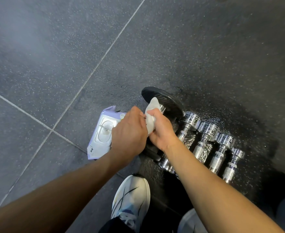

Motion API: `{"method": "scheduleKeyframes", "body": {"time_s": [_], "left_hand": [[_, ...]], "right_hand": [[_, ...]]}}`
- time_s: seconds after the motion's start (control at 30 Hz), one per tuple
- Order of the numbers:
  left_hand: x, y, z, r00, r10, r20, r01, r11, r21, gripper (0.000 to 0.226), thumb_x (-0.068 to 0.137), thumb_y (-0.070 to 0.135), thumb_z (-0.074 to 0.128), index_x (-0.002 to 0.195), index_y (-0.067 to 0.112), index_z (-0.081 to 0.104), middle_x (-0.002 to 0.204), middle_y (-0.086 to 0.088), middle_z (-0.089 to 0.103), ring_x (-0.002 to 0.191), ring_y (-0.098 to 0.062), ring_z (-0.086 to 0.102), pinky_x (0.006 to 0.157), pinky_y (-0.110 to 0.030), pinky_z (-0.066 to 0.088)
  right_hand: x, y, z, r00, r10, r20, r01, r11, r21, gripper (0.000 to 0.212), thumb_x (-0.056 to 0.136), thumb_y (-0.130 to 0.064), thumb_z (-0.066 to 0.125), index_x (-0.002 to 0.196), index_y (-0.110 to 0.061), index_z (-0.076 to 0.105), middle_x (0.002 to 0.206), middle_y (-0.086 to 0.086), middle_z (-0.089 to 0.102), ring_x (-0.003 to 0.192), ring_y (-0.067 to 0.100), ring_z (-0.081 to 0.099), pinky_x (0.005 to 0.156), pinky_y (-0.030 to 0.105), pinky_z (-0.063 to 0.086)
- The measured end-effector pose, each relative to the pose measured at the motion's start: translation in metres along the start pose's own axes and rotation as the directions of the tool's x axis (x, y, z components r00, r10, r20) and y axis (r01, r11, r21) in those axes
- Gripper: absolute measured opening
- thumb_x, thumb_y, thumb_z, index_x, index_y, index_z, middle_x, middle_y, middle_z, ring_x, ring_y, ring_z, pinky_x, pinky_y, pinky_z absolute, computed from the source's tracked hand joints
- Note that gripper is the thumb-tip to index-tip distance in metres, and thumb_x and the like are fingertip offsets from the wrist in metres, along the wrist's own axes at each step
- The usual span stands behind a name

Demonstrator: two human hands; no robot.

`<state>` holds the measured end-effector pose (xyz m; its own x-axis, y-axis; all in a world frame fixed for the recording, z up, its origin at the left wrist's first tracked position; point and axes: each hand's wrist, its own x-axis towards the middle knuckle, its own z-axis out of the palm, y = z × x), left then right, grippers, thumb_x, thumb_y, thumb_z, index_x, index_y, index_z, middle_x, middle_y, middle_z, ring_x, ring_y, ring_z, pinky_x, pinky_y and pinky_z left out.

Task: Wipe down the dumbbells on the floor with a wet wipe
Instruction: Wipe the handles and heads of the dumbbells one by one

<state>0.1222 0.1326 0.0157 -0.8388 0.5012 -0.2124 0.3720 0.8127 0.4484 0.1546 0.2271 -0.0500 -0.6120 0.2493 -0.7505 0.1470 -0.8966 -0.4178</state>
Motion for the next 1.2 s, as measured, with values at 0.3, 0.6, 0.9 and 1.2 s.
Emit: {"method": "scheduleKeyframes", "body": {"time_s": [0.3,0.6,0.9,1.2], "left_hand": [[0.002,-0.004,0.004,0.999,0.018,-0.033,-0.018,1.0,-0.011,0.02,0.105,0.034,0.031,0.092,0.024,0.043,0.073,0.01,0.049,0.073,-0.024,0.056,0.069,-0.041,0.04],[0.003,-0.005,0.003,1.0,-0.005,-0.025,0.005,1.0,0.001,0.021,0.105,0.036,0.03,0.091,0.025,0.041,0.077,0.01,0.051,0.078,-0.026,0.056,0.073,-0.043,0.042],[0.003,-0.006,0.004,1.0,0.013,-0.023,-0.013,1.0,0.009,0.023,0.105,0.037,0.027,0.09,0.025,0.038,0.072,0.01,0.048,0.072,-0.026,0.053,0.07,-0.041,0.038],[0.004,-0.005,0.003,1.0,-0.005,-0.018,0.005,1.0,0.0,0.019,0.105,0.034,0.029,0.093,0.027,0.042,0.077,0.01,0.052,0.073,-0.023,0.053,0.07,-0.039,0.036]], "right_hand": [[-0.018,0.008,0.001,0.994,0.03,-0.104,-0.089,0.78,-0.62,0.005,0.088,0.0,0.062,0.084,-0.002,0.065,0.056,0.005,0.064,0.042,0.012,0.057,0.04,0.017,0.04],[-0.03,0.009,-0.033,0.985,0.165,0.056,-0.137,0.932,-0.337,0.002,0.094,-0.004,0.07,0.095,-0.004,0.071,0.074,0.008,0.073,0.062,0.015,0.068,0.054,0.025,0.057],[-0.022,-0.002,-0.039,0.996,0.092,-0.013,-0.091,0.994,0.059,0.045,0.087,0.013,0.04,0.128,0.005,0.06,0.118,0.024,0.071,0.108,0.039,0.07,0.099,0.049,0.055],[-0.017,-0.003,-0.01,0.996,0.056,0.075,-0.06,0.997,0.051,0.031,0.078,-0.006,0.038,0.101,-0.003,0.06,0.095,0.016,0.06,0.08,0.027,0.063,0.078,0.038,0.052]]}}
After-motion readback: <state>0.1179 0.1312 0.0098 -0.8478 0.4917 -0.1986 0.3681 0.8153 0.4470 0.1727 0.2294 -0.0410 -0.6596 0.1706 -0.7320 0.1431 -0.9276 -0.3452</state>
